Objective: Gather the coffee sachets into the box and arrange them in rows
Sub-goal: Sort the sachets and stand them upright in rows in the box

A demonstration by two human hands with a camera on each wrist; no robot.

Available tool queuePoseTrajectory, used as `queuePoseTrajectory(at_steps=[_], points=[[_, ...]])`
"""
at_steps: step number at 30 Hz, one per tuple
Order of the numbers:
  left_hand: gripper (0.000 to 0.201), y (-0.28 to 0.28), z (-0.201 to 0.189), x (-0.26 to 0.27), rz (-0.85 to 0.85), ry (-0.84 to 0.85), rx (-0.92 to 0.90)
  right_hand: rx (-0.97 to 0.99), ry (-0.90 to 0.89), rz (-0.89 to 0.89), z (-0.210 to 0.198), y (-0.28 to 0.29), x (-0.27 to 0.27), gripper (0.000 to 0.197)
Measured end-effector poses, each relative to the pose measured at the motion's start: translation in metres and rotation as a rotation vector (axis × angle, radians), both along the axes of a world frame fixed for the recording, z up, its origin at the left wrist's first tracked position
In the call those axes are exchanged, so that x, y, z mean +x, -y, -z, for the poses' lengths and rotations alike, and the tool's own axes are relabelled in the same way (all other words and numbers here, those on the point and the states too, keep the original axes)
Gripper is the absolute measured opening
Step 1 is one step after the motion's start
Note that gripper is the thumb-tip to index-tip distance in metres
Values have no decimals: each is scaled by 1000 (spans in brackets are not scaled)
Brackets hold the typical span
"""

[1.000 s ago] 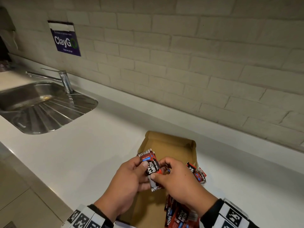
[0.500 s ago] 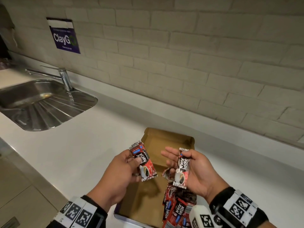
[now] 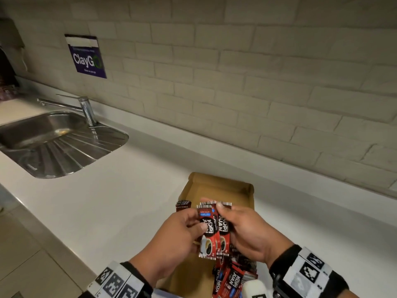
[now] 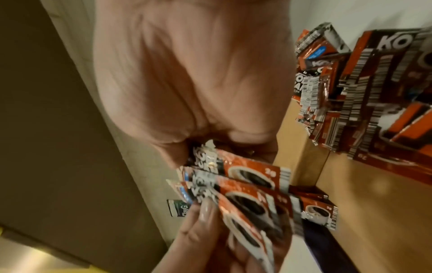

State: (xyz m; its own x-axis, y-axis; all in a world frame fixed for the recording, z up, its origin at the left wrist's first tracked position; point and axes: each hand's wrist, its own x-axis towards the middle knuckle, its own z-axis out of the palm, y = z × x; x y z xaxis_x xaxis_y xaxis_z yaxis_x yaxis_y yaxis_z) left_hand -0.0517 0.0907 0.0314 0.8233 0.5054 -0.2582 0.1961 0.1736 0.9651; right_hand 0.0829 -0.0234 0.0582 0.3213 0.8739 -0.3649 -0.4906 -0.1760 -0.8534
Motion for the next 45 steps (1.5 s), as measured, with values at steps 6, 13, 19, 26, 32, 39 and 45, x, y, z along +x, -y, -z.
queuePoseTrajectory(at_steps=[6, 13, 19, 26, 32, 39, 45], points=[[17, -1, 0, -1, 18, 0, -1, 0, 180, -68, 4, -5, -5, 37], [18, -1, 0, -2, 23, 16, 35, -67, 365, -115, 13, -10, -1, 39], [17, -7, 6, -4, 17, -35, 96, -178, 590, -210, 25, -16, -3, 52], [13, -51, 33, -26, -155, -161, 267, -382, 728, -166, 23, -19, 6, 49], [10, -69, 57, -20, -189, -218, 392, -507, 887, -318, 47, -51, -25, 39], [10, -70, 82, -10, -177, -319, 578, -648, 1104, -448, 87, -88, -39, 38], [20, -71, 90, -5, -218, -326, 627, -658, 1205, -391, 106, -98, -40, 24]])
